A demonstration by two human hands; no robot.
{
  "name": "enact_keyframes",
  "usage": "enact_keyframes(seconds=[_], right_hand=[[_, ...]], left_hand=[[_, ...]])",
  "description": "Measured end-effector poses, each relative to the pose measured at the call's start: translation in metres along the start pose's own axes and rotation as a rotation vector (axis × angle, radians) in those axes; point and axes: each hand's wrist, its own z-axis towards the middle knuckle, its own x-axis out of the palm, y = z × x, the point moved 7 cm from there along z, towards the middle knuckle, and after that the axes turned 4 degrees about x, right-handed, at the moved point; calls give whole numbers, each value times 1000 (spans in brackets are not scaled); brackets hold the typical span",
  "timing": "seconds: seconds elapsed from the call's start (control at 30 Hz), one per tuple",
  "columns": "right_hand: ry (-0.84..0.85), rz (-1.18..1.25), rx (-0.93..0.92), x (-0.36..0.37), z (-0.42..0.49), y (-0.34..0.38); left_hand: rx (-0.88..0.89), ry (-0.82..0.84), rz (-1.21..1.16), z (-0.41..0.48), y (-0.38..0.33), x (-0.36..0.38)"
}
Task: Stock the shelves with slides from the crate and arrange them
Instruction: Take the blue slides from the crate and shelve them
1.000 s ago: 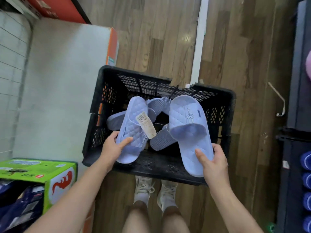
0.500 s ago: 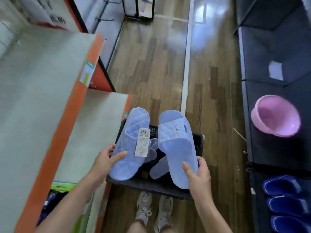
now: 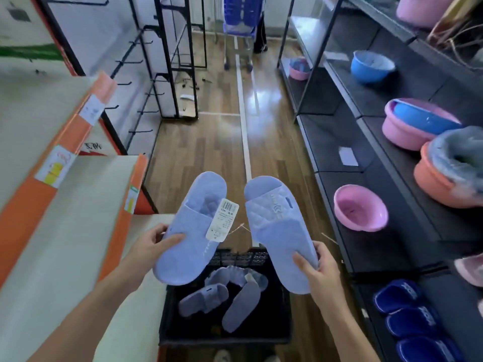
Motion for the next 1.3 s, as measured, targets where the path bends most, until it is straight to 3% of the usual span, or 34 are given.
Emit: enact_keyframes(seconds=[0.3,0.63,0.97,1.3], right_hand=[[-199,72,-79,-86,-45,26],[-550,78,-56,-206,-157,-8],[-919,210,7,-301,-346,-64],[-1264,322,119,-334,-529,-130]], left_hand=[[139,186,43,-1,-81,61],[155,462,49,-54,-112,197],[221,832,129,-184,-111,357],[215,1238,258,-343,-62,471]])
